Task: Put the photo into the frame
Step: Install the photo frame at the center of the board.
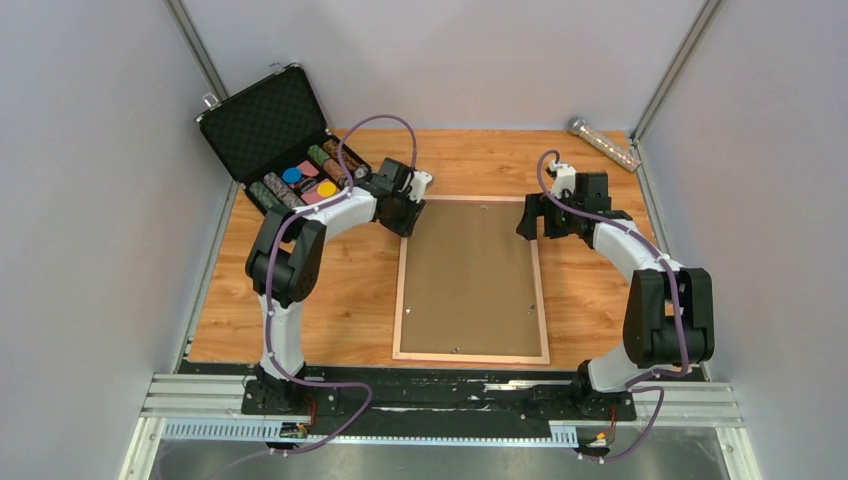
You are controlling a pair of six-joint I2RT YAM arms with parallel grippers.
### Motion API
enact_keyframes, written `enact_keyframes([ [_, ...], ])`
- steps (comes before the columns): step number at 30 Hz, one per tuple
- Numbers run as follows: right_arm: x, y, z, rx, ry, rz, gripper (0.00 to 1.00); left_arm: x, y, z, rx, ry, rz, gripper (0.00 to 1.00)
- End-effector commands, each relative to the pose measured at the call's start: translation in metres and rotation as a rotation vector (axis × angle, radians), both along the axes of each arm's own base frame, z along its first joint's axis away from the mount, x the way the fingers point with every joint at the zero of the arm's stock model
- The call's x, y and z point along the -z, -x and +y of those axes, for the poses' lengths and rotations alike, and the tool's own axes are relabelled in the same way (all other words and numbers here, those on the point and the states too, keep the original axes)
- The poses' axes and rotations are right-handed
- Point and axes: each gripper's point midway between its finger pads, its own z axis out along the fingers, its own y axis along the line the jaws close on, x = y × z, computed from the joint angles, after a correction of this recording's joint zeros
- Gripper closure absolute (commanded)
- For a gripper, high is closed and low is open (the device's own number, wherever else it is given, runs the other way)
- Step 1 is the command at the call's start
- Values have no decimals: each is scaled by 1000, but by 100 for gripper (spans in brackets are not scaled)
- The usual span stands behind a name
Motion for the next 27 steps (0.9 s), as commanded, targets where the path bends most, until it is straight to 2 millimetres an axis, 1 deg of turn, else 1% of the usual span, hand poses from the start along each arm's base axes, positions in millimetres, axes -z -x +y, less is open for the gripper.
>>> enact_keyframes([
  [1, -6, -6, 1, -19, -5, -28, 17, -5, -6, -12, 28, 26, -18, 62],
  [11, -2, -6, 2, -23, -8, -14, 18, -11, -6, -16, 37, 46, -22, 70],
  [17, -1, -5, 2, -25, -8, -12, 18, -13, -6, -18, 49, 56, -24, 77],
  [22, 0, -6, 2, -26, -7, -9, 19, -20, -8, -19, 61, 58, -40, 81],
  [24, 1, -5, 2, -27, -6, -7, 19, -22, -9, -19, 60, 57, -45, 77],
  [25, 0, -5, 2, -27, -6, -8, 19, -23, -9, -18, 57, 55, -46, 71],
  [26, 1, -5, 2, -28, -7, -5, 19, -25, -9, -18, 53, 56, -50, 67],
  [27, 1, -5, 2, -28, -7, -6, 19, -26, -10, -17, 50, 53, -51, 58],
])
